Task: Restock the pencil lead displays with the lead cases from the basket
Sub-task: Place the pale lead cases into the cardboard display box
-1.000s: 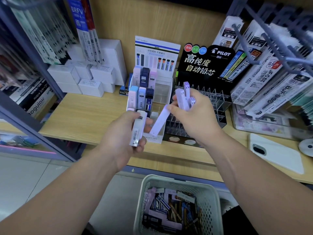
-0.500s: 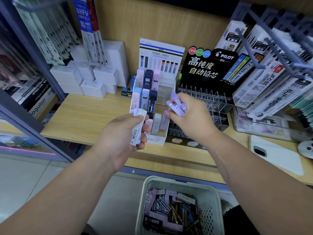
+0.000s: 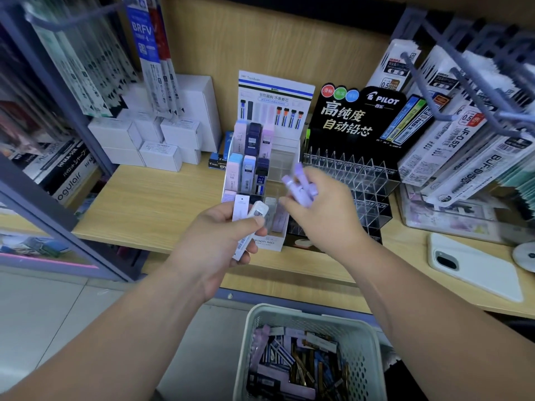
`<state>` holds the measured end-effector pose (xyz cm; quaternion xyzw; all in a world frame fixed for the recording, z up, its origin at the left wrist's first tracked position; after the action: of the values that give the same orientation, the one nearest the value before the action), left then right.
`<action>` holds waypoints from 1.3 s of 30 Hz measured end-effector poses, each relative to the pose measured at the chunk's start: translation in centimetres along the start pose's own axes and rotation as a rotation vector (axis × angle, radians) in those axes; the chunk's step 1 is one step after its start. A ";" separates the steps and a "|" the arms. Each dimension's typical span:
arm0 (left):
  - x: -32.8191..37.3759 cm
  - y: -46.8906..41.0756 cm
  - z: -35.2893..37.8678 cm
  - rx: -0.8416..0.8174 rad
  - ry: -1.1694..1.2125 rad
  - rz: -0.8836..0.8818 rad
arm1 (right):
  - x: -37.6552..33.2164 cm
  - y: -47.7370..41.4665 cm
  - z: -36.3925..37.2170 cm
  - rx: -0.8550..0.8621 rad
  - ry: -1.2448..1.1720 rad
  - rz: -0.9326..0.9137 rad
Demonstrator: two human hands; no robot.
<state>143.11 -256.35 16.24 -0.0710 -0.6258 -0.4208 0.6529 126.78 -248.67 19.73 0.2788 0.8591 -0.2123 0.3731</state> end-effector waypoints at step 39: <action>0.9 0.1 -2.2 0.294 0.273 -0.049 | -0.7 0.8 -2.8 0.036 -0.154 0.184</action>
<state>144.68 -258.07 16.56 0.0981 -0.5877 -0.3467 0.7244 126.17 -246.71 21.90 0.3459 0.7946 -0.2135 0.4510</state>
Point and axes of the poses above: each hand's wrist, its own y-axis away from the middle knuckle, its own z-axis out of the palm, x = y × z, the point moved 7 cm from there along -y, towards the middle knuckle, and after that the axes turned 4 degrees about y, right-handed, at the moved point
